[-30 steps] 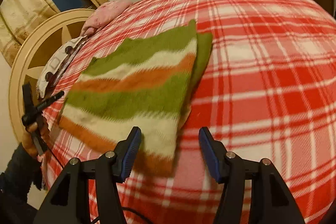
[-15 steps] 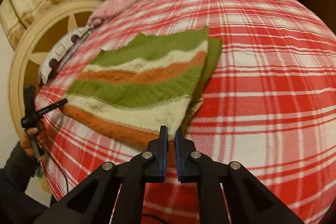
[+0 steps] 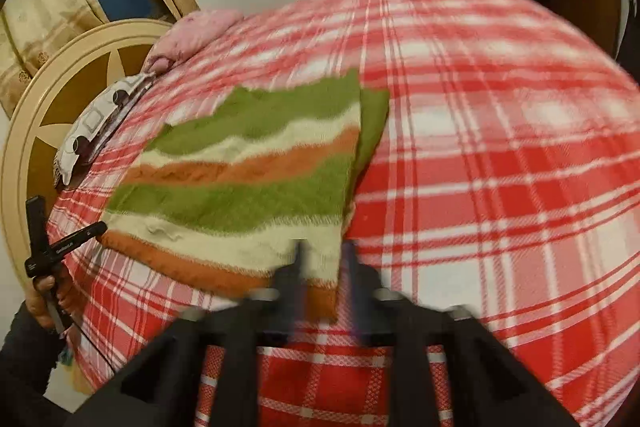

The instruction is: Fold small clothes

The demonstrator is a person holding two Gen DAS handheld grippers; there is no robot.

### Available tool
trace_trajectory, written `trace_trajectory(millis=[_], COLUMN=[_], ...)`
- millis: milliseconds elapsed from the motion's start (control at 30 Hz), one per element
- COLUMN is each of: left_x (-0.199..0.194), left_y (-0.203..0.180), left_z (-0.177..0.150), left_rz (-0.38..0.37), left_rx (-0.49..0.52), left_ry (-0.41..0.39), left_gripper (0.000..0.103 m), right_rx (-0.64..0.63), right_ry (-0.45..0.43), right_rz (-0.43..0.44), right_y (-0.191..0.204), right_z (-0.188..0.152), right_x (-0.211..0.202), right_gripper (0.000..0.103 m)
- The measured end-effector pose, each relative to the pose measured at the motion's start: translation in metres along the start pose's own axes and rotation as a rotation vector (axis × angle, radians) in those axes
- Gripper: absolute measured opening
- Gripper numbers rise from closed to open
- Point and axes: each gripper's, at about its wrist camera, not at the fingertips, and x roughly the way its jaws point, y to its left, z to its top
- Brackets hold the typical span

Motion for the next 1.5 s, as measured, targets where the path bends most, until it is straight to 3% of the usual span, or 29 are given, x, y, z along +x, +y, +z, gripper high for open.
trace_trajectory(millis=[67, 267, 333, 500, 600, 700, 833, 967, 1067, 1167, 1267, 1500], left_x=[-0.001, 0.016, 0.024, 0.024, 0.026, 0.025, 0.025, 0.013, 0.003, -0.002, -0.005, -0.007], left_y=[-0.003, -0.016, -0.016, -0.009, -0.008, -0.008, -0.004, 0.002, 0.014, 0.035, 0.054, 0.086], left_z=[-0.001, -0.005, -0.008, -0.013, -0.013, -0.013, -0.012, -0.015, -0.017, -0.018, -0.017, -0.019], left_rz=[0.047, 0.134, 0.131, 0.118, 0.108, 0.102, 0.092, 0.066, 0.083, 0.092, 0.129, 0.128], left_rx=[0.025, 0.101, 0.104, 0.068, 0.055, 0.053, 0.032, 0.022, 0.014, -0.027, -0.066, -0.146], left_ry=[-0.023, 0.023, 0.058, 0.048, 0.051, 0.055, 0.061, 0.046, 0.024, 0.012, 0.007, 0.002], left_gripper=[0.064, 0.065, 0.065, 0.072, 0.073, 0.077, 0.083, 0.084, 0.084, 0.096, 0.096, 0.096], right_rx=[-0.022, -0.162, -0.17, -0.17, -0.2, -0.217, -0.353, -0.427, -0.488, -0.544, -0.618, -0.748], right_ry=[-0.028, 0.0, 0.029, 0.127, 0.109, 0.124, 0.081, 0.084, 0.075, 0.057, 0.03, -0.021], right_rz=[0.042, 0.014, 0.022, -0.02, -0.027, -0.086, -0.124, -0.132, -0.085, -0.048, -0.039, -0.026], right_y=[0.013, 0.066, 0.074, 0.07, 0.068, 0.077, 0.115, 0.146, 0.174, 0.203, 0.233, 0.291], right_z=[0.002, 0.003, -0.002, -0.027, -0.033, -0.031, -0.028, -0.027, -0.032, -0.036, -0.043, -0.056], right_x=[-0.002, 0.034, 0.048, 0.08, 0.078, 0.074, 0.063, 0.077, 0.084, 0.09, 0.097, 0.11], right_gripper=[0.074, 0.074, 0.074, 0.074, 0.074, 0.074, 0.074, 0.074, 0.074, 0.074, 0.074, 0.07])
